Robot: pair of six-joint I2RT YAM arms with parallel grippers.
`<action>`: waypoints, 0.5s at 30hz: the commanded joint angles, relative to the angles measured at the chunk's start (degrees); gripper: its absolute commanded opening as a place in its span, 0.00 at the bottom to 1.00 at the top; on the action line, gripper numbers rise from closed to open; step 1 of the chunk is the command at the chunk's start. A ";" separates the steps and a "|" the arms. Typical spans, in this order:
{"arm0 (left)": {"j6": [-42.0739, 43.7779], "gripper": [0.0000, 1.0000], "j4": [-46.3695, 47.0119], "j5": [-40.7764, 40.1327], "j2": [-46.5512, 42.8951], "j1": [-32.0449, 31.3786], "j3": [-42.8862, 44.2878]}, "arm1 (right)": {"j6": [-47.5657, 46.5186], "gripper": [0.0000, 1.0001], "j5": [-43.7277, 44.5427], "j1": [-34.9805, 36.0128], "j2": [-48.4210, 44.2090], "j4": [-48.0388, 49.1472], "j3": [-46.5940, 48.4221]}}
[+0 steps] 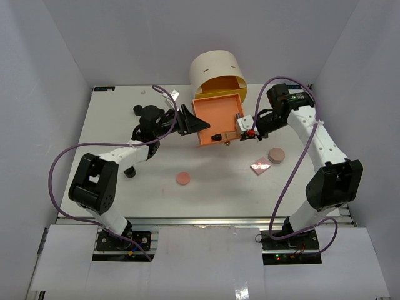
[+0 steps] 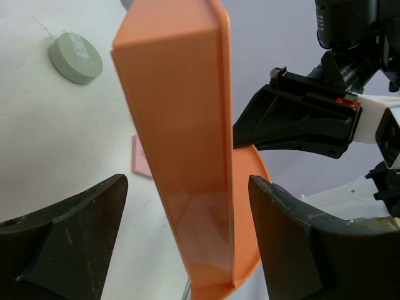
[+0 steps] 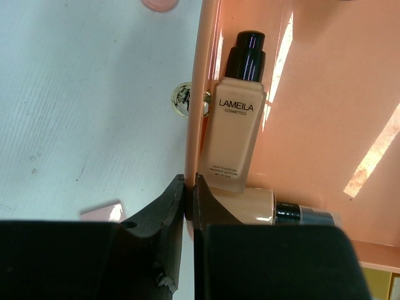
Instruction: Organize the makeup
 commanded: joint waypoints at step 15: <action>-7.96 0.44 1.10 4.46 0.98 -0.94 1.22 | 4.61 0.08 -3.30 1.04 -4.12 8.25 -1.51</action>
